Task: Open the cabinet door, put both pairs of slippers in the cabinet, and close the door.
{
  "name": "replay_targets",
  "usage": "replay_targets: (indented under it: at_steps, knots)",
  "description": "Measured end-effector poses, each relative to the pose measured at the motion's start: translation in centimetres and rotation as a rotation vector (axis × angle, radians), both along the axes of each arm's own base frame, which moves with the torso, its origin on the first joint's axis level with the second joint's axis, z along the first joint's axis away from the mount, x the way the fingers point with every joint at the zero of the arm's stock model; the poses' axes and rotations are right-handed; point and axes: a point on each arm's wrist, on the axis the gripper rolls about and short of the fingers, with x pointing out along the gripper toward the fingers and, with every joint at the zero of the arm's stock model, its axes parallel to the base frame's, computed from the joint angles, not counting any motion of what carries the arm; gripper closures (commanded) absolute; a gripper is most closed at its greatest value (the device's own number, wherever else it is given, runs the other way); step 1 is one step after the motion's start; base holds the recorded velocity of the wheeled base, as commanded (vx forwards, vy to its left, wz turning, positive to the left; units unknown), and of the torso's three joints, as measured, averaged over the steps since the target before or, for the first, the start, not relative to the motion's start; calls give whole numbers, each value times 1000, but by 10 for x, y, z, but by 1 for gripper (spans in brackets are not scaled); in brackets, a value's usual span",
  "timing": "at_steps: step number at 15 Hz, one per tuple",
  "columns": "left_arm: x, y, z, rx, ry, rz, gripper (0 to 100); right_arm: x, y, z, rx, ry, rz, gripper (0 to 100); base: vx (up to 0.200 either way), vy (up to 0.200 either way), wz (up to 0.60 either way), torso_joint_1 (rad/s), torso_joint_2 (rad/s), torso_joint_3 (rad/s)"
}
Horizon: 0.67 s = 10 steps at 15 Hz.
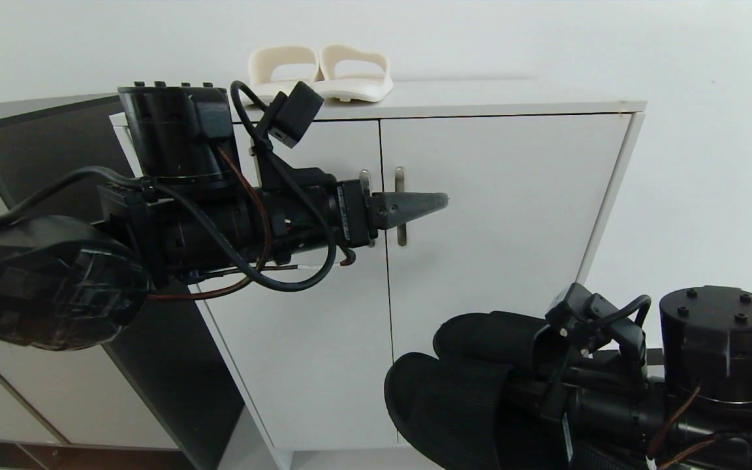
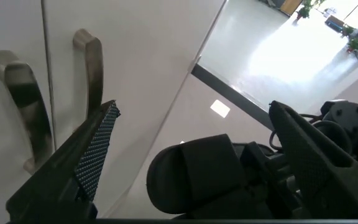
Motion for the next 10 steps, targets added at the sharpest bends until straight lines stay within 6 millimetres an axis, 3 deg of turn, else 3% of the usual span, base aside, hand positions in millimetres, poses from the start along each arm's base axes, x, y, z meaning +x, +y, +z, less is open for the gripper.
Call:
replay_targets:
  at_steps: [10]
  knots:
    - [26, 2, -5, -1, 12, 43, 0, -2, 0, -3, -14, 3, 7, 100, 0, 0, 0, 0, 0, 0]
